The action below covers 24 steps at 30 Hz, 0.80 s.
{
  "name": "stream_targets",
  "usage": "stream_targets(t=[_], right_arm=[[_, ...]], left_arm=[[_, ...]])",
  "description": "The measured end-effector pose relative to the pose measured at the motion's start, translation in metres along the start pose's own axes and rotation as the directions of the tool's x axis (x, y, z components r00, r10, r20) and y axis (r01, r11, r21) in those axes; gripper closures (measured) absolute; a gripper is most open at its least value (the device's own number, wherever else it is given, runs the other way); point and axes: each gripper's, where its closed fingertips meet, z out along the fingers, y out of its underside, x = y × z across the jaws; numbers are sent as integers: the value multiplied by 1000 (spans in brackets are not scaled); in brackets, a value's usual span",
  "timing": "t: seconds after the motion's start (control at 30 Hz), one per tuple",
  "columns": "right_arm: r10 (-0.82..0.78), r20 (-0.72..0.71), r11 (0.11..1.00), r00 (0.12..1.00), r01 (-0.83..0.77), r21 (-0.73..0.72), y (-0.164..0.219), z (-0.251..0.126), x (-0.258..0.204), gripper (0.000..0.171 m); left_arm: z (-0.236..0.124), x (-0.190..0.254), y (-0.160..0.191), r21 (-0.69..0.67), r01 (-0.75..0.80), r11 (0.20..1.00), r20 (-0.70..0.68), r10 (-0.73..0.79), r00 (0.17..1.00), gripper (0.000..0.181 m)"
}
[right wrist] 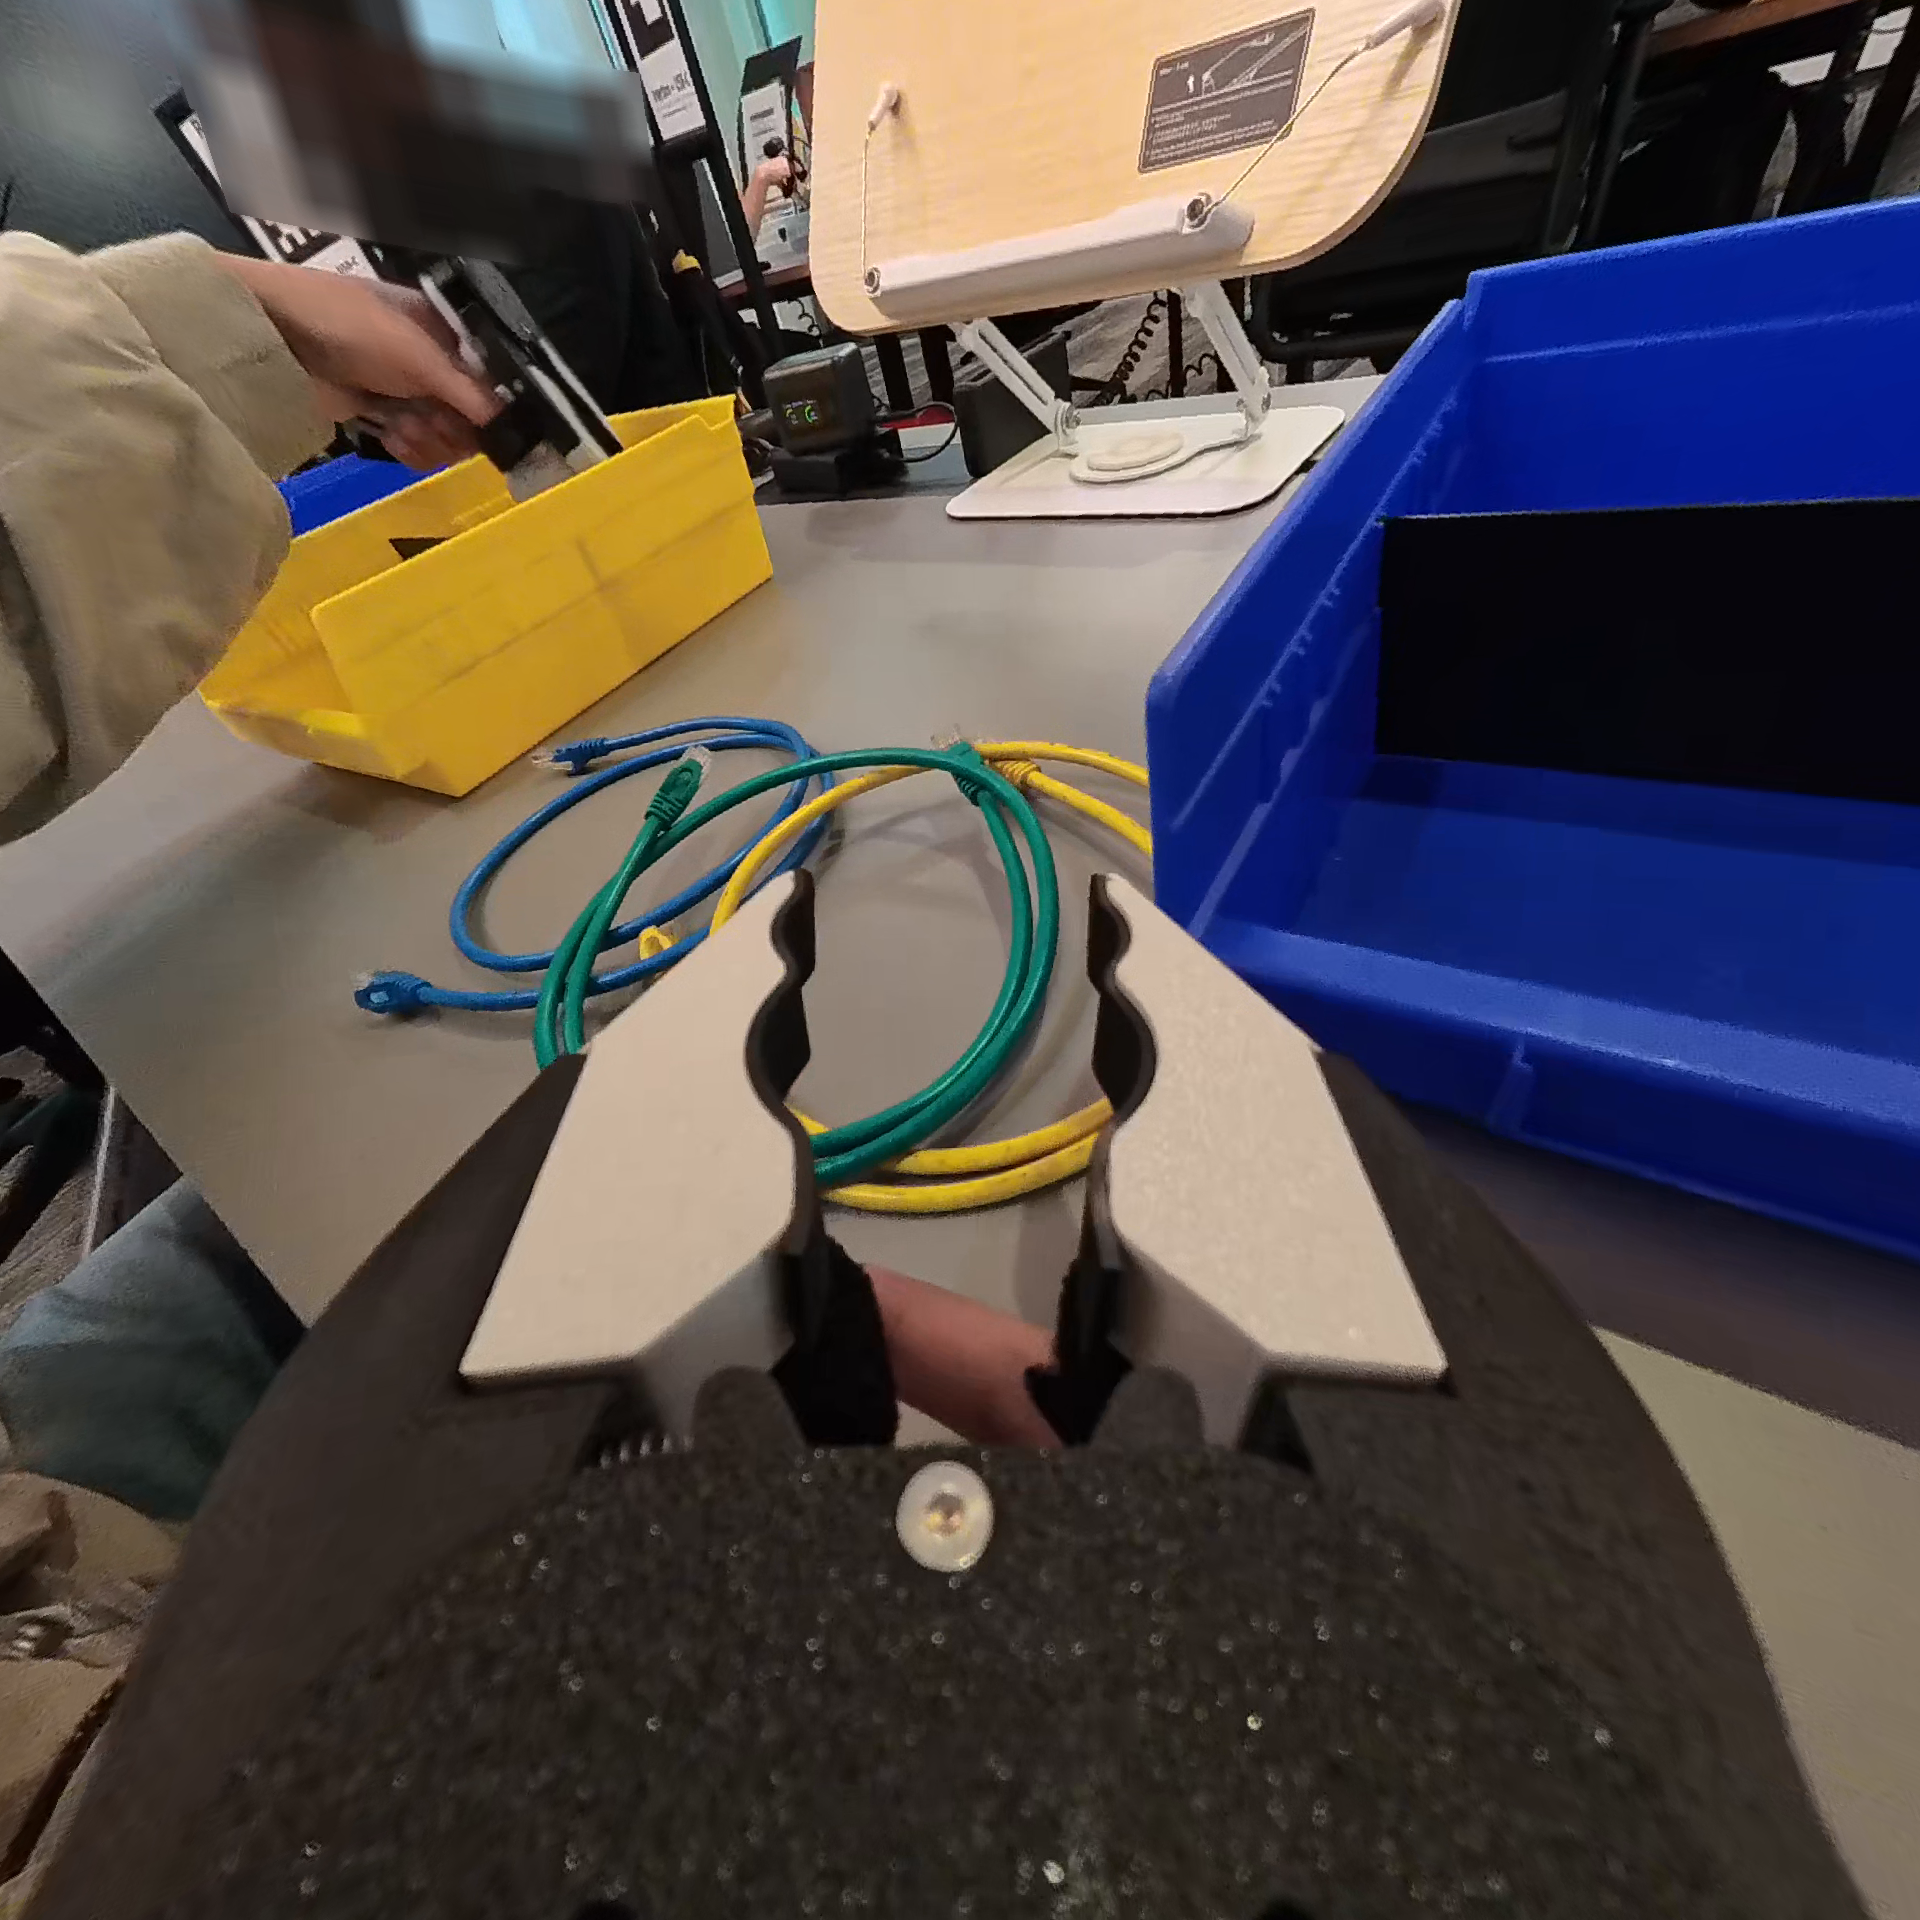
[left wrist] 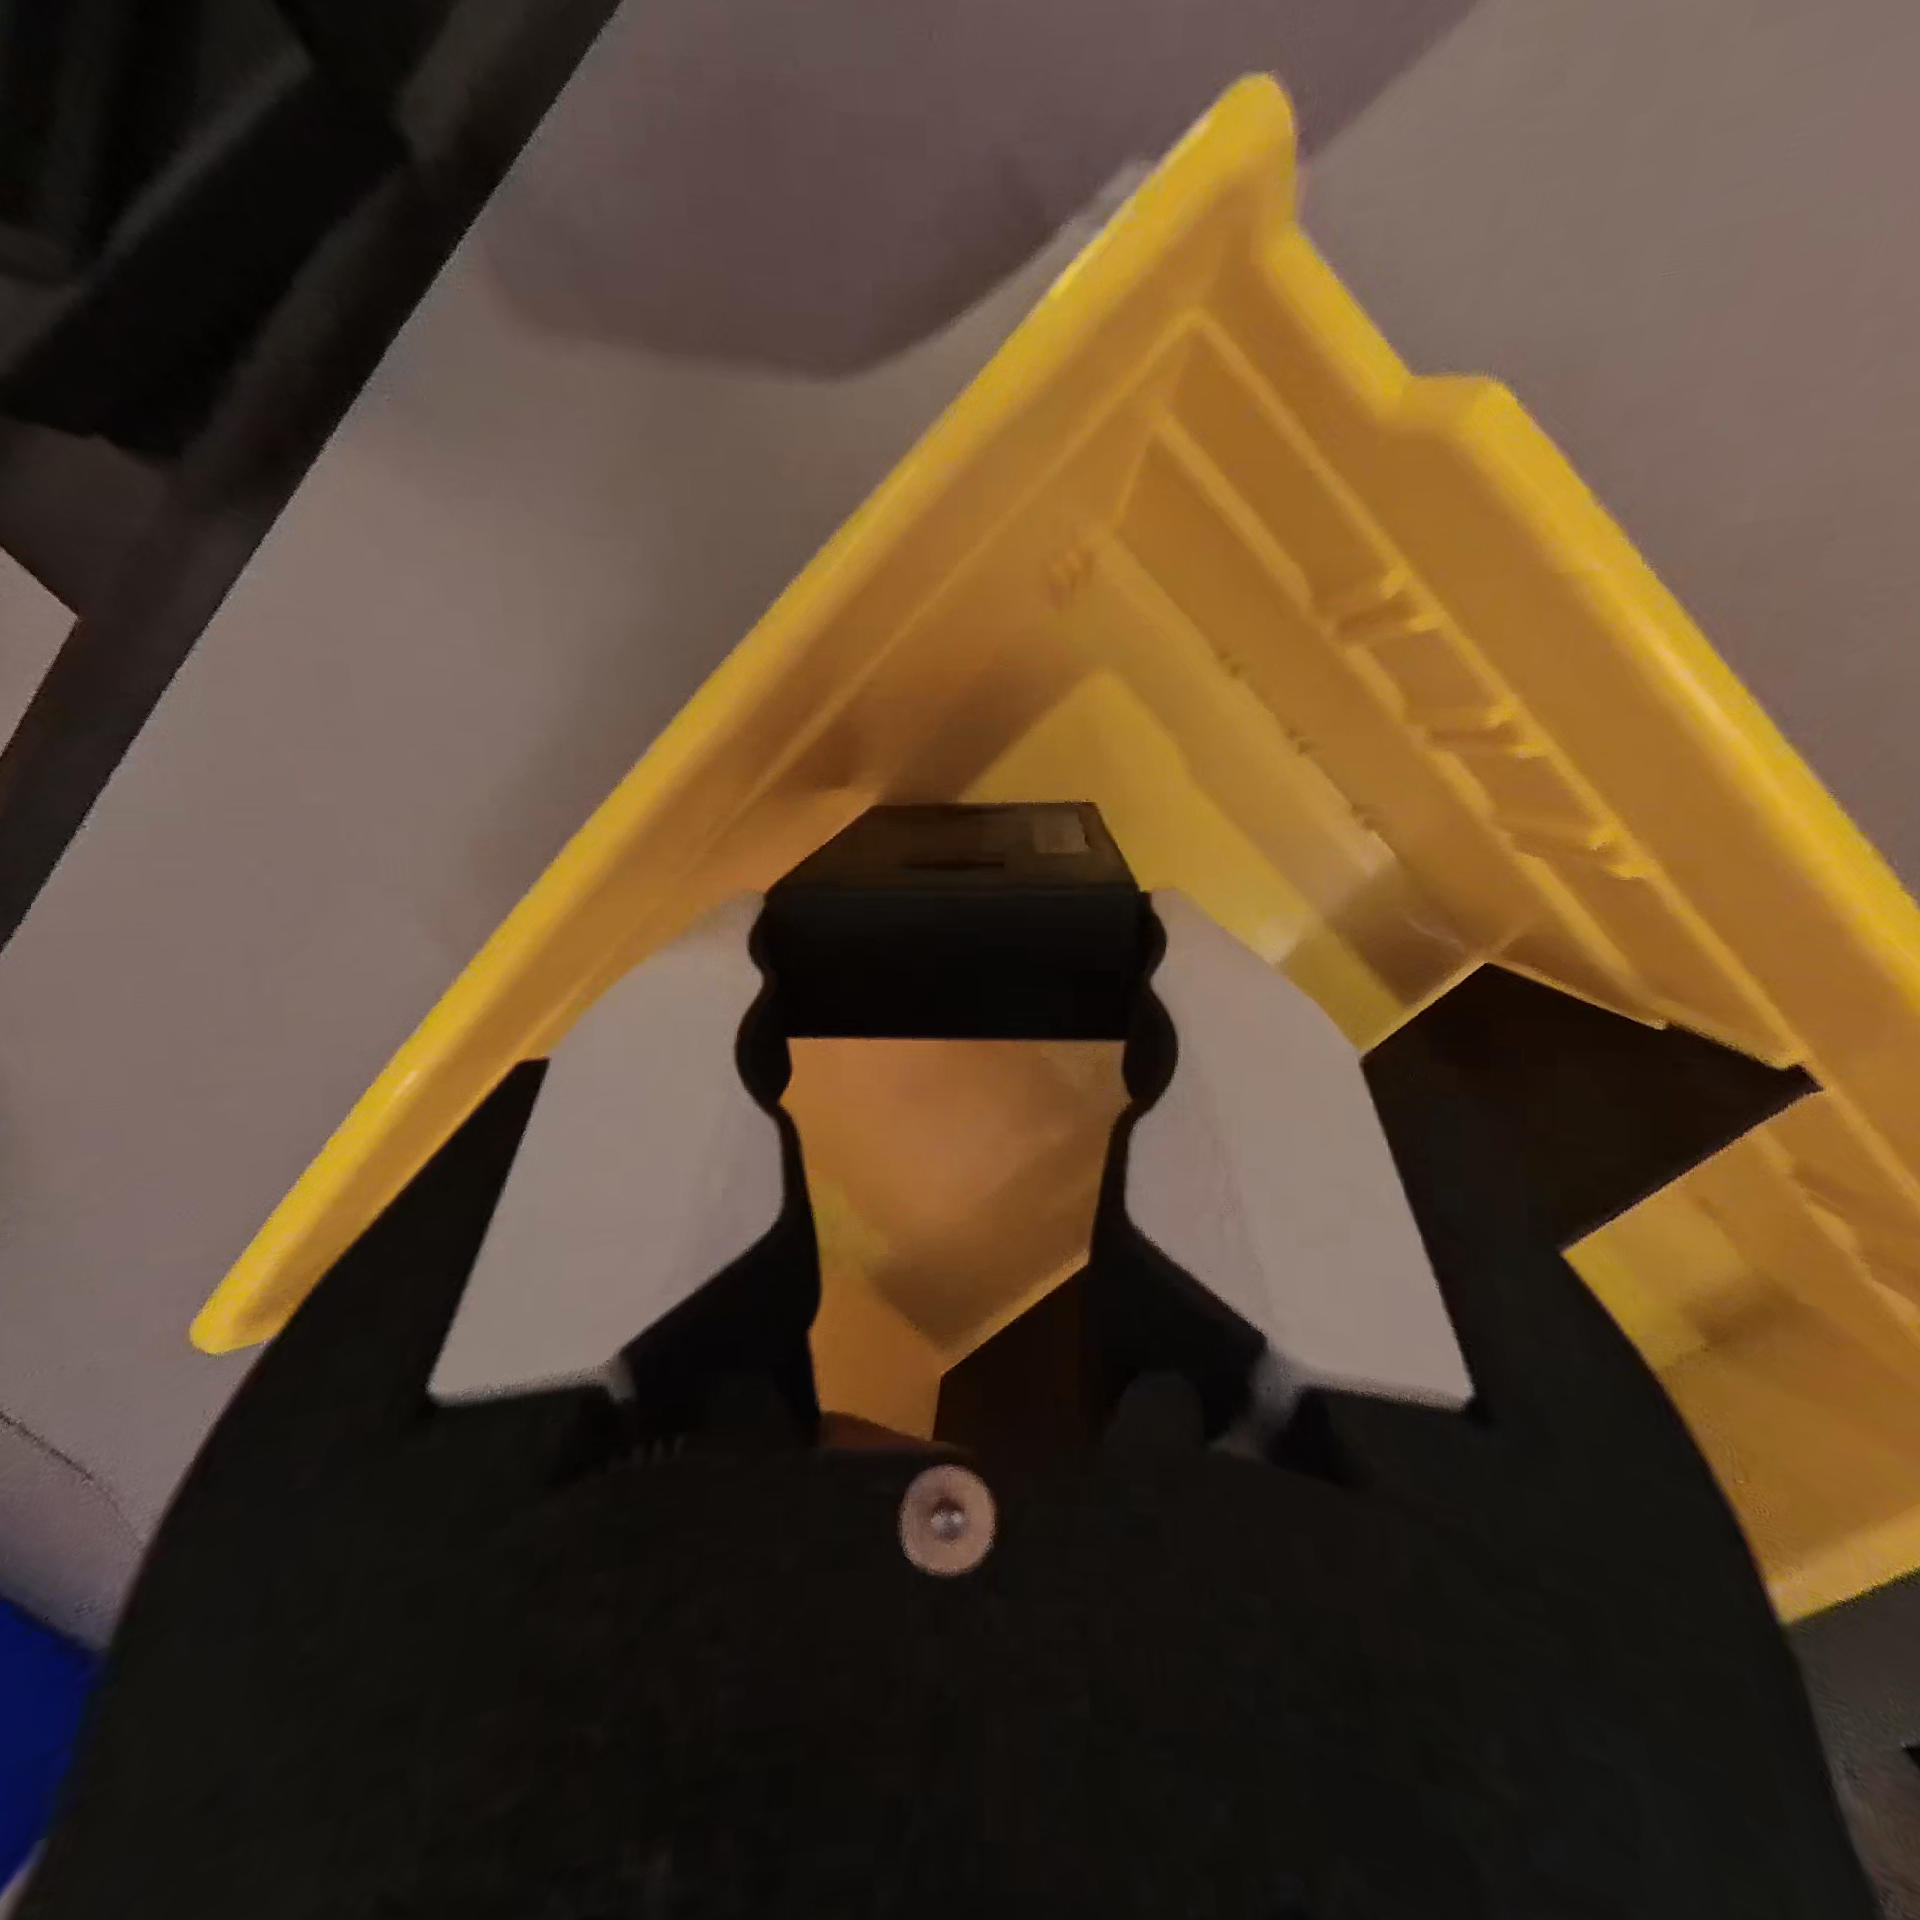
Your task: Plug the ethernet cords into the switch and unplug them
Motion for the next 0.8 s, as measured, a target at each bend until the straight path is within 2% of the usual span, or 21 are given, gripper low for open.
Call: stream_targets(t=[0.1, 0.2, 0.23, 0.3, 0.4, 0.43, 0.5, 0.57, 0.67, 0.73, 0.8], right_arm=[[-2, 3, 1000, 1000, 2, 2, 0, 2, 0, 119], [-15, 15, 1000, 1000, 15, 13, -2, 3, -3, 119], [-18, 20, 1000, 1000, 18, 14, -2, 3, -5, 119], [-23, 37, 1000, 999, 23, 15, -3, 4, -10, 119], [-31, 119, 999, 992, 35, -24, -2, 9, -30, 119], [-8, 170, 998, 985, 17, -54, -2, 13, -41, 119], [44, 248, 993, 968, -16, -116, -6, 25, -60, 113], [50, 315, 990, 948, -5, -142, -17, 39, -77, 106], [6, 451, 993, 892, 46, -105, -41, 57, -103, 106], [8, 507, 994, 862, 47, -96, -52, 71, -109, 106], [21, 536, 994, 844, 41, -102, -62, 86, -116, 101]], left_arm=[[-16, 1, -1, 6, -170, 985, 180, 166, 970, 120], [-57, 24, -16, 64, -397, 916, 419, 336, 843, 120], [-74, 36, -22, 74, -459, 885, 508, 363, 781, 120], [-111, 64, -32, 50, -597, 801, 701, 398, 592, 119], [-153, 116, -36, -97, -729, 677, 861, 425, 279, 119], [-162, 133, -36, -126, -747, 653, 887, 411, 210, 120], [-169, 167, -37, -120, -770, 627, 909, 381, 169, 119], [-175, 205, -42, -82, -827, 557, 938, 322, 125, 120], [-180, 254, -45, -99, -884, 458, 960, 278, 36, 120], [-179, 274, -45, -90, -892, 443, 964, 263, 34, 120], [-174, 287, -46, -48, -884, 466, 962, 260, 84, 120]])
